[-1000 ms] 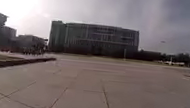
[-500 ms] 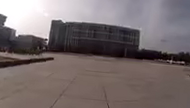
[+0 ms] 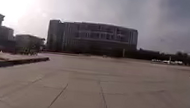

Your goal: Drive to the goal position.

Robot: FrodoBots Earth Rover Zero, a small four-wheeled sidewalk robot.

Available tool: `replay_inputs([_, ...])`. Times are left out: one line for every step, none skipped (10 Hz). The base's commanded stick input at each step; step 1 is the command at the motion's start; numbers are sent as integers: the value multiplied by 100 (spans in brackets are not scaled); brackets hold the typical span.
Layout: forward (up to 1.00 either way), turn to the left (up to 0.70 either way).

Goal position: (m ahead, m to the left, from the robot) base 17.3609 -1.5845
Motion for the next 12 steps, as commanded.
replay_inputs([99, 0])
replay_inputs([98, 0])
replay_inputs([99, 0])
replay_inputs([98, 0])
replay_inputs([98, 0])
replay_inputs([98, 0])
replay_inputs([99, 0])
replay_inputs([98, 0])
replay_inputs([98, 0])
replay_inputs([98, 0])
replay_inputs([98, 0])
replay_inputs([98, 0])
